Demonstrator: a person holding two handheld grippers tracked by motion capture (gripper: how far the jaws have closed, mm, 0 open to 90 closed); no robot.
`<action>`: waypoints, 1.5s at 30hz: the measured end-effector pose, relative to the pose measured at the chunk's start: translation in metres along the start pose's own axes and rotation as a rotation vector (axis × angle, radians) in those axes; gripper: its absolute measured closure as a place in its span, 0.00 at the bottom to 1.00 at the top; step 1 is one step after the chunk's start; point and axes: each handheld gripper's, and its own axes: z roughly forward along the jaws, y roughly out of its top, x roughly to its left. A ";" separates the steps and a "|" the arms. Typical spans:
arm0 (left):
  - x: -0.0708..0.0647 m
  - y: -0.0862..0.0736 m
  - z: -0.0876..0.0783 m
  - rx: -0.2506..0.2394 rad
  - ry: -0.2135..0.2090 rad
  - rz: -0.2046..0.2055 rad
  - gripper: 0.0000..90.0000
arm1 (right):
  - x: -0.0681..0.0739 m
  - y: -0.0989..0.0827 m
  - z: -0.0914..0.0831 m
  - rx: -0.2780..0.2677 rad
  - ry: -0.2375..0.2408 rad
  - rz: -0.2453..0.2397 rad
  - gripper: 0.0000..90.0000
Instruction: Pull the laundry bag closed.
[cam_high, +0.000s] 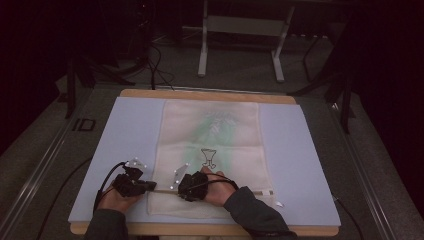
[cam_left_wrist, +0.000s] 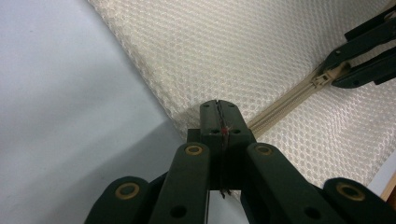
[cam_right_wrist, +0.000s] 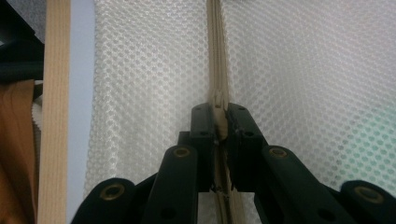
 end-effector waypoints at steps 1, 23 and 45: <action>0.000 0.000 0.000 0.000 0.000 0.000 1.00 | 0.000 -0.001 0.000 -0.004 -0.001 -0.003 0.91; 0.000 0.000 0.000 0.001 0.000 -0.001 1.00 | 0.000 -0.016 -0.010 0.008 -0.008 0.011 0.91; 0.001 0.000 0.000 -0.001 -0.005 -0.005 1.00 | -0.003 -0.038 -0.021 0.008 -0.001 0.040 0.91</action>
